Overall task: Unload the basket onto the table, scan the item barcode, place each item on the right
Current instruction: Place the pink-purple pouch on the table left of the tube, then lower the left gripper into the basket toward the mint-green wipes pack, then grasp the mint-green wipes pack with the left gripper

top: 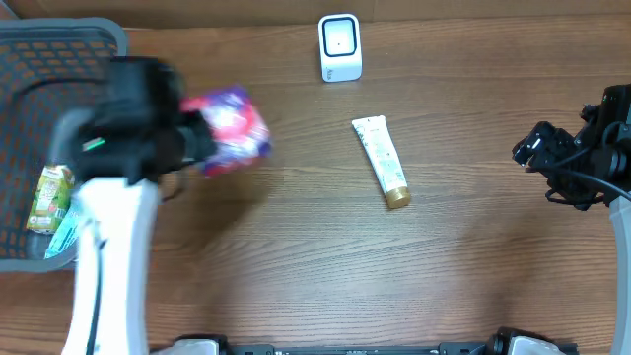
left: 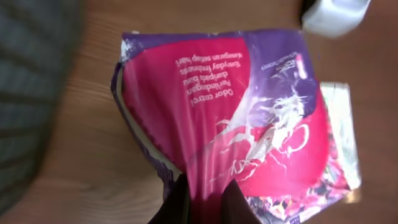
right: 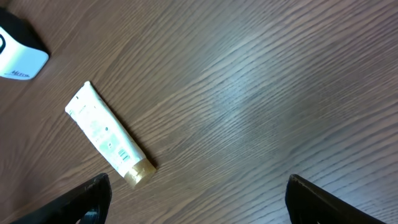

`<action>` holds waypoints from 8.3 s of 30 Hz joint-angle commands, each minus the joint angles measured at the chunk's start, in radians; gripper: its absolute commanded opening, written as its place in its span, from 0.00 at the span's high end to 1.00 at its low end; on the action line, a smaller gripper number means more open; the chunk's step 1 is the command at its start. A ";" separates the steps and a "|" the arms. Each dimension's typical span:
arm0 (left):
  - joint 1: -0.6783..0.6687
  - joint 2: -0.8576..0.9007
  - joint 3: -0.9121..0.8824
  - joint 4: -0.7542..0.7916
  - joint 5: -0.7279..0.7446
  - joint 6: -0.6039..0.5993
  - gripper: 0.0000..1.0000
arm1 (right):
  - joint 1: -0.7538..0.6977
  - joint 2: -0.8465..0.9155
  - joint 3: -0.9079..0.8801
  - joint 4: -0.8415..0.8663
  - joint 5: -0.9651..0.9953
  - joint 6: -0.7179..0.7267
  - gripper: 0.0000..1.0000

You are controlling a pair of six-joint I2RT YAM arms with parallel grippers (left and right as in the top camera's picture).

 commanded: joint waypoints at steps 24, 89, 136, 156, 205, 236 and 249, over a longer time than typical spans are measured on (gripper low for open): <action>-0.185 0.368 0.370 -0.042 0.000 -0.003 0.51 | -0.003 -0.004 0.022 0.020 -0.005 -0.003 0.10; 0.715 0.604 -0.212 0.336 -0.308 -0.124 0.43 | -0.003 -0.004 0.020 -0.024 -0.005 -0.041 0.10; 0.621 0.616 0.594 -0.346 -0.151 0.046 0.00 | -0.003 -0.004 0.020 -0.017 -0.005 -0.042 0.07; 0.640 0.615 -0.022 0.273 -0.089 0.400 0.00 | -0.003 -0.004 0.020 0.002 -0.016 -0.053 0.07; 0.634 0.613 0.050 0.254 -0.051 0.733 0.00 | -0.003 -0.004 0.020 0.017 -0.035 -0.052 0.07; 0.731 0.647 -0.008 0.261 -0.045 0.924 0.02 | -0.003 -0.004 0.020 0.002 -0.034 -0.052 0.06; 0.716 0.699 -0.008 0.278 -0.030 0.811 0.41 | -0.003 -0.004 0.020 0.007 -0.034 -0.052 0.06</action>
